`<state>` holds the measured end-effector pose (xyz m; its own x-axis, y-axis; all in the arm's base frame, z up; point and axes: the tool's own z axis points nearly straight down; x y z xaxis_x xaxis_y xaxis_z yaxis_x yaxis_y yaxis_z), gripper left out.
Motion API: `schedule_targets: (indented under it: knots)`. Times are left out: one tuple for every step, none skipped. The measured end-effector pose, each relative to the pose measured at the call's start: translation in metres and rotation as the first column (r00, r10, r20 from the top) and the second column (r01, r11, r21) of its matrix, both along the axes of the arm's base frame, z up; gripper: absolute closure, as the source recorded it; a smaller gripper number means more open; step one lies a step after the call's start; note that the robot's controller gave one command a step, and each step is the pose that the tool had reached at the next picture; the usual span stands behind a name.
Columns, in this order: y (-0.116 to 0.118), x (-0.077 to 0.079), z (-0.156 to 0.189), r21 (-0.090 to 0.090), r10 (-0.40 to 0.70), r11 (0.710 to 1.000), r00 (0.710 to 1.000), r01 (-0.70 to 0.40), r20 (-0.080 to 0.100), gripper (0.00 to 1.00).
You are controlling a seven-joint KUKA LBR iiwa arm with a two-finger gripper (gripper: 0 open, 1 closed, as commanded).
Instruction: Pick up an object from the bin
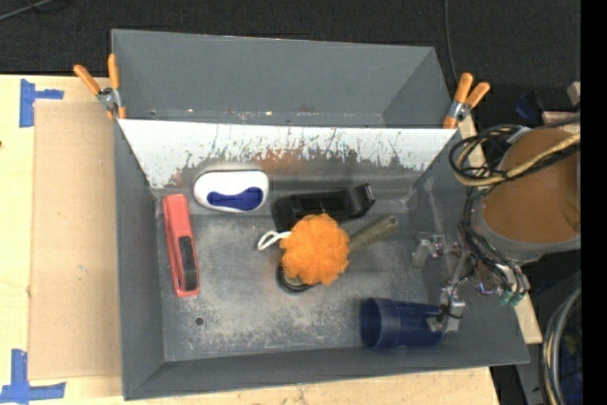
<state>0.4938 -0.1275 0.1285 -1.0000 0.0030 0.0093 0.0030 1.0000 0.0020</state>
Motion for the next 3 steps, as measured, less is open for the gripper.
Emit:
schedule_targets:
  knots:
    - [0.001, 0.002, 0.004, -0.001, 0.004, 1.0, 1.0, -0.004, 0.007, 0.0]
    - [0.028, -0.015, -0.048, -0.002, -0.134, 0.991, 0.991, 0.134, 0.002, 0.0]
    - [0.045, -0.017, 0.011, -0.002, -0.076, 0.997, 0.997, 0.076, 0.014, 0.0]
